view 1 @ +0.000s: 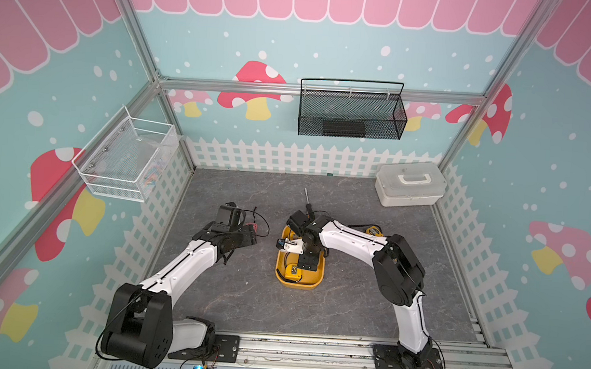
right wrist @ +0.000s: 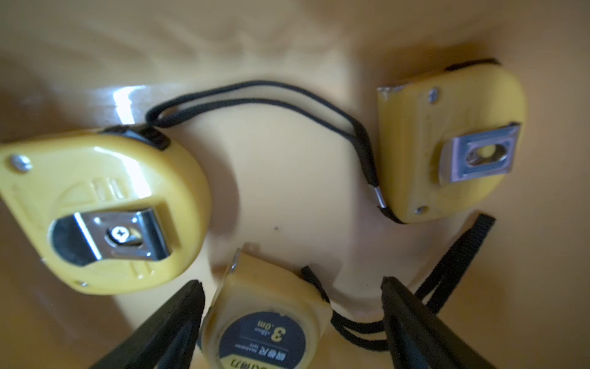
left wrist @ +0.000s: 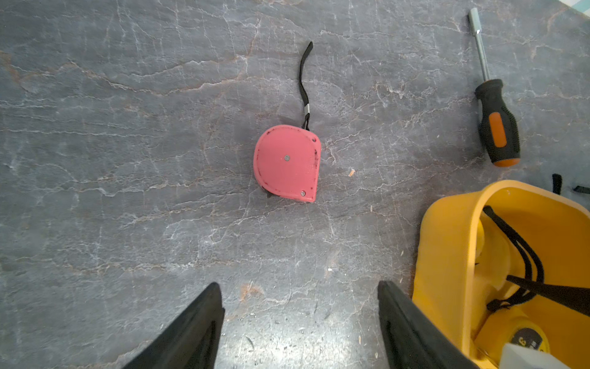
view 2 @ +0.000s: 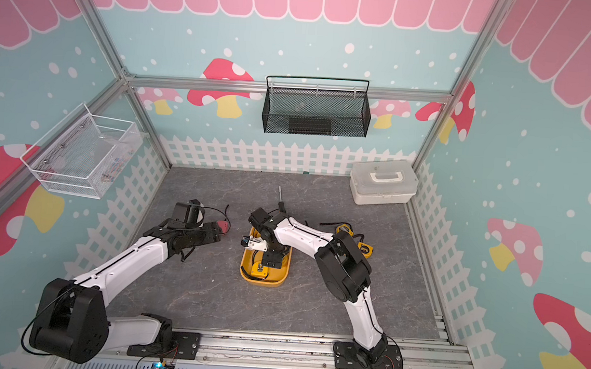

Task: Take the tape measure out of the storage box
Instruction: Pick up the tape measure from the storage box.

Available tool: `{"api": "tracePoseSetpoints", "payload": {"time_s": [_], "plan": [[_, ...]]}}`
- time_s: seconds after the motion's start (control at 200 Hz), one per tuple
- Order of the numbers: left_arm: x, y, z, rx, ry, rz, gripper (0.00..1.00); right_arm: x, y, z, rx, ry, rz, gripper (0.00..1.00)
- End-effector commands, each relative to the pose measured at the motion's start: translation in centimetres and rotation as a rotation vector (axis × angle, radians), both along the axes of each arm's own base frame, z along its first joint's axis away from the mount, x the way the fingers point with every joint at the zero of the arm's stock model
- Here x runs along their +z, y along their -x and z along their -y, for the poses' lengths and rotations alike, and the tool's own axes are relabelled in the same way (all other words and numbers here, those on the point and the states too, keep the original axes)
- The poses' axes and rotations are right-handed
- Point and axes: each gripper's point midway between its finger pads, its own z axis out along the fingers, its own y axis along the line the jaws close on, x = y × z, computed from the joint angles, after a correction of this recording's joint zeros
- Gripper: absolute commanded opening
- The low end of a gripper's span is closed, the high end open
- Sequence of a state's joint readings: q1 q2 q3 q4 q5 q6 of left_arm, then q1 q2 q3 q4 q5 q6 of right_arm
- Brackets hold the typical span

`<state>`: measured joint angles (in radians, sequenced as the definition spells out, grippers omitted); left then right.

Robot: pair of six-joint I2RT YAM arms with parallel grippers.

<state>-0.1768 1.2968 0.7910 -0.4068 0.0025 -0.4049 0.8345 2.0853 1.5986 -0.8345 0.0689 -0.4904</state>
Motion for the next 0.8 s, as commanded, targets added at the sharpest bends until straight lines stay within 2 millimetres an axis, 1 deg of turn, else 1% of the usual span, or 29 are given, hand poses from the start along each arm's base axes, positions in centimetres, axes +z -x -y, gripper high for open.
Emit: {"api": "tracePoseSetpoints", "payload": {"time_s": [0.0,0.145,0.265,0.335,0.425,0.58,0.675,0.795], "plan": [[0.4,0.0,0.0,0.007,0.023,0.013,0.77,1.4,1.4,0.4,0.020,-0.021,-0.049,0.87],[0.3,-0.1,0.2,-0.001,0.031,0.008,0.77,0.5,1.6,0.5,0.021,-0.004,-0.072,0.87],[0.4,-0.2,0.3,-0.007,0.033,0.011,0.77,-0.3,1.5,1.2,0.005,0.035,-0.091,0.86],[0.4,-0.1,0.3,-0.008,0.033,0.013,0.77,-0.3,1.2,1.6,-0.007,0.054,-0.080,0.85],[0.4,-0.1,0.3,-0.004,0.031,0.013,0.77,0.1,1.0,1.7,-0.007,0.051,-0.069,0.85],[0.2,-0.1,0.3,-0.005,0.035,0.005,0.77,-0.1,0.4,2.1,-0.054,0.065,-0.060,0.86],[0.2,0.0,0.3,-0.005,0.036,0.004,0.77,-0.4,0.6,2.0,-0.084,0.052,-0.095,0.86],[0.1,0.0,0.3,-0.005,0.034,0.004,0.77,-1.0,1.4,1.8,-0.089,0.045,-0.143,0.82]]}}
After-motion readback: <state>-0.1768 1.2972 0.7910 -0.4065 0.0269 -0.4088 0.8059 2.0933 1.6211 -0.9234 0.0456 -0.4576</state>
